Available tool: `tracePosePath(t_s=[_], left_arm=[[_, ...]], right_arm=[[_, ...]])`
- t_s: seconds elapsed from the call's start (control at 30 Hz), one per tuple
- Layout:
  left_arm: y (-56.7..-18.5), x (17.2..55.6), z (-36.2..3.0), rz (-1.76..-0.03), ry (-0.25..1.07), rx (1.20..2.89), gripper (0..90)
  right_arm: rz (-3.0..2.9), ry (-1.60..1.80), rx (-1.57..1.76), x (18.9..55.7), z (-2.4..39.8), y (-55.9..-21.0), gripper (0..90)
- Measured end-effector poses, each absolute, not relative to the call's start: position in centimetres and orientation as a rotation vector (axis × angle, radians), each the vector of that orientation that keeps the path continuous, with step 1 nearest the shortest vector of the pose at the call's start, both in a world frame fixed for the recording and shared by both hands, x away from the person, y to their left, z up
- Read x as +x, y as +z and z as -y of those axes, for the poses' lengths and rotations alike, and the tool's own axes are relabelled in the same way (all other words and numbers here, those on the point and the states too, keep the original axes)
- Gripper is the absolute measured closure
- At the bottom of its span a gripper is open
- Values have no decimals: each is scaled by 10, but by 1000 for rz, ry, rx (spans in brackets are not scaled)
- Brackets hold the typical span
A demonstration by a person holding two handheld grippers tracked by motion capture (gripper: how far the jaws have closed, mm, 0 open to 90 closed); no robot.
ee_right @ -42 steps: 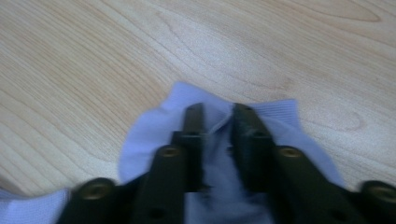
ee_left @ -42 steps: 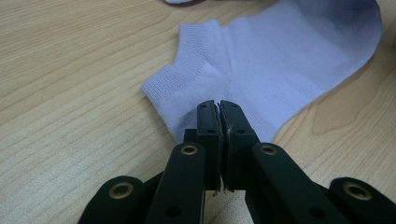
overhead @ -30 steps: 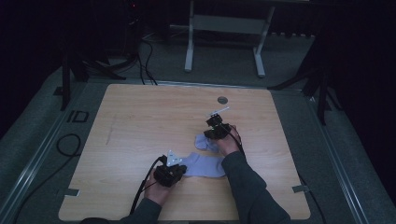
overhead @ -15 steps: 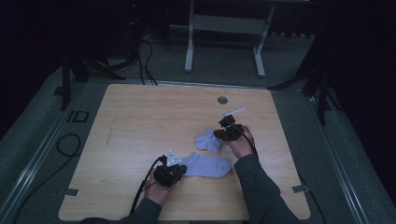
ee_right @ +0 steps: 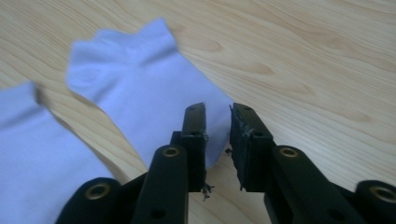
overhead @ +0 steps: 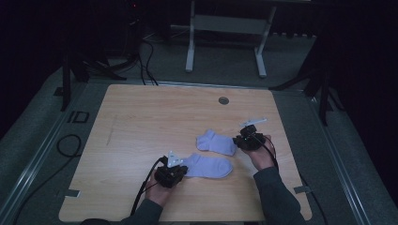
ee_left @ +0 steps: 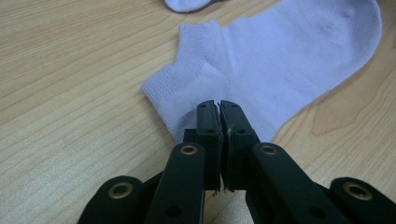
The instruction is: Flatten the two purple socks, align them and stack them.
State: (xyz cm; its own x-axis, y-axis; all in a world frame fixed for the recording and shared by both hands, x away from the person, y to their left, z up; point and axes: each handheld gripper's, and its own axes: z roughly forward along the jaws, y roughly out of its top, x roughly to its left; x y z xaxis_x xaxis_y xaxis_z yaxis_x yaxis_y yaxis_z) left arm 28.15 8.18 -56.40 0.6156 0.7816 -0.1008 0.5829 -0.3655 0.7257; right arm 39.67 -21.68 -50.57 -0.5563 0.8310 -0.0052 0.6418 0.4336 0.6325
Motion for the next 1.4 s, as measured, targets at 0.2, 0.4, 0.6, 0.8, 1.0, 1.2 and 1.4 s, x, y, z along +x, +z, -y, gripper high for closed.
tracePosePath(t_s=[0.2,0.4,0.6,0.8,1.0,1.2,1.4], left_arm=[[-564,282,-82,-1070,334,2084,870],[-564,282,-82,-1069,334,2086,868],[-564,282,-82,-1067,334,2088,867],[-564,282,-82,-1068,333,2085,867],[-564,282,-82,-1068,333,2086,867],[-564,282,-82,-1066,332,2086,867],[-564,282,-82,-1065,332,2086,865]], right_arm=[[-2340,769,1260,394,225,-504,699],[-2367,751,1250,394,225,-510,770],[-2430,705,1269,402,222,-527,841],[-2454,683,1289,403,227,-540,851],[-2444,599,1273,405,238,-537,822],[-2380,671,1263,403,238,-523,709],[-2437,782,1103,401,212,-512,680]])
